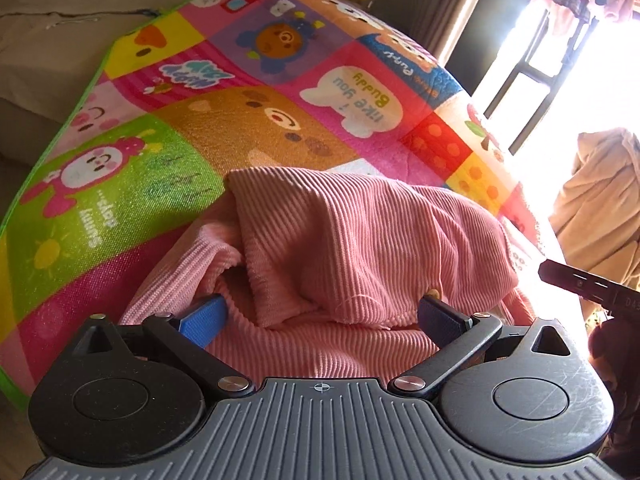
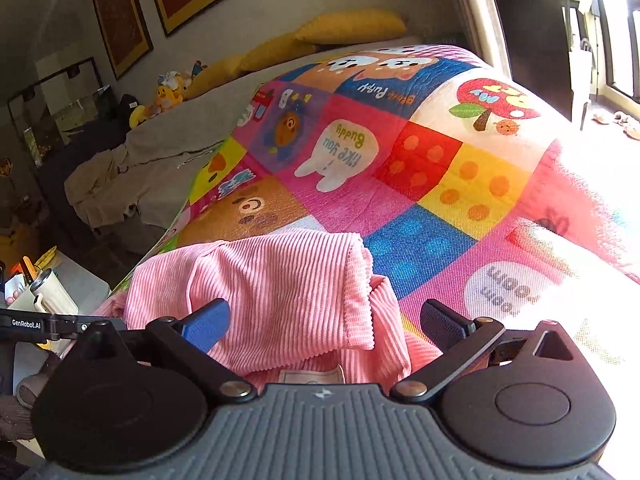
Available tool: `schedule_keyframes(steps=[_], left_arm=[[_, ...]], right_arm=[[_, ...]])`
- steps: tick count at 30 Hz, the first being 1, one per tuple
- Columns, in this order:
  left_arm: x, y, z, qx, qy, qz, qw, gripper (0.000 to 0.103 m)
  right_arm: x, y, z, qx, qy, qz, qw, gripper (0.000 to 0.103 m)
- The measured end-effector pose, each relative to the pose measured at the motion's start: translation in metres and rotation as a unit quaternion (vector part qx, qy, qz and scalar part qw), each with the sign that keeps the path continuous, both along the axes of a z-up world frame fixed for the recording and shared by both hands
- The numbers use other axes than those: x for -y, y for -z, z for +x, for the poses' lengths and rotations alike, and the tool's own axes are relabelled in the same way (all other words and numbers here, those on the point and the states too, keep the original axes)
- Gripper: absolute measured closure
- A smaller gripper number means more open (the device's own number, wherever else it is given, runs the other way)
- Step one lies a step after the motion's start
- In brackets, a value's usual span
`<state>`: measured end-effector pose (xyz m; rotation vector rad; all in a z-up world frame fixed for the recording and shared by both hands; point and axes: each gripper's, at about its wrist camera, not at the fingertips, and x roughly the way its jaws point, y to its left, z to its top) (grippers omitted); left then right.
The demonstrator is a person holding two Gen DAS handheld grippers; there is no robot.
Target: Fold clothes
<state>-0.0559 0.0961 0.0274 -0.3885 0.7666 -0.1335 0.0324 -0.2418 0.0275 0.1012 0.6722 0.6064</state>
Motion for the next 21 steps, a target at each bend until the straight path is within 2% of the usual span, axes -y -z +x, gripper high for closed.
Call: schedule_keyframes(steps=[3, 5, 8, 12, 15, 18, 21], left_arm=[[-0.006, -0.001, 0.003, 0.009, 0.01, -0.014, 0.9998, 0.0], [-0.009, 0.0, 0.004, 0.006, 0.006, -0.014, 0.9999, 0.0], [-0.011, 0.006, 0.013, -0.004, 0.001, -0.007, 1.0, 0.0], [-0.002, 0.01, 0.031, -0.006, 0.021, -0.011, 0.9997, 0.0], [0.006, 0.006, 0.038, 0.013, 0.049, -0.042, 0.9978, 0.0], [0.003, -0.012, 0.031, 0.054, 0.077, -0.074, 0.9928, 0.0], [-0.004, -0.031, 0.011, 0.094, 0.099, -0.081, 0.9873, 0.0]], right_arm=[[-0.01, 0.008, 0.01, -0.005, -0.012, -0.011, 1.0, 0.019], [-0.013, 0.01, 0.016, -0.018, -0.021, 0.002, 1.0, 0.023], [-0.017, 0.013, 0.024, -0.037, -0.034, 0.02, 0.999, 0.024], [-0.023, 0.016, 0.035, -0.062, -0.051, 0.045, 0.996, 0.023], [-0.028, 0.019, 0.044, -0.081, -0.064, 0.064, 0.993, 0.021], [-0.032, 0.021, 0.05, -0.098, -0.078, 0.082, 0.989, 0.021], [-0.031, 0.006, 0.022, -0.066, -0.12, 0.077, 0.988, 0.022]])
